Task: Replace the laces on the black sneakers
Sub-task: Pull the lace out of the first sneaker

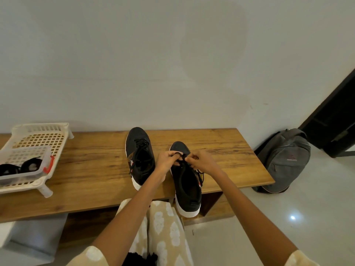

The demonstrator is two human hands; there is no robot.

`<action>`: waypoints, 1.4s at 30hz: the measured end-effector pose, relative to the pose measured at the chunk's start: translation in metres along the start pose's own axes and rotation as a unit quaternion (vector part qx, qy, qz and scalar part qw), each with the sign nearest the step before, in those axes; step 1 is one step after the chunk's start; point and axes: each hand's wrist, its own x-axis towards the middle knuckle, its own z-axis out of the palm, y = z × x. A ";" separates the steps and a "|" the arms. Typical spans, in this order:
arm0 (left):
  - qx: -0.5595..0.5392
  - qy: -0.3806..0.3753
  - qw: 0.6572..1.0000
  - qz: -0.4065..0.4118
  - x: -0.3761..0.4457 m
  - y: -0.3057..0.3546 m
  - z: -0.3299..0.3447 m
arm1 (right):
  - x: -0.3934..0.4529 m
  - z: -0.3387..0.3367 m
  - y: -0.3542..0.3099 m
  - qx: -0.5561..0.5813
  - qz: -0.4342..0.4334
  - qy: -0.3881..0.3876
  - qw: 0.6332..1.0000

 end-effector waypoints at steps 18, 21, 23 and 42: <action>0.016 -0.043 0.999 -0.019 -0.013 -0.004 0.004 | 0.017 -0.035 -0.064 0.001 -0.054 0.066 0.996; -0.056 0.001 0.998 -0.029 -0.007 0.002 -0.001 | 0.007 -0.022 -0.046 -0.009 -0.027 0.010 1.000; -0.028 -0.008 1.000 -0.010 -0.003 0.003 -0.007 | -0.002 -0.011 -0.030 -0.017 -0.007 -0.016 1.000; -0.007 -0.113 0.994 0.008 -0.022 -0.011 0.003 | 0.009 -0.042 -0.073 0.045 -0.077 0.073 0.993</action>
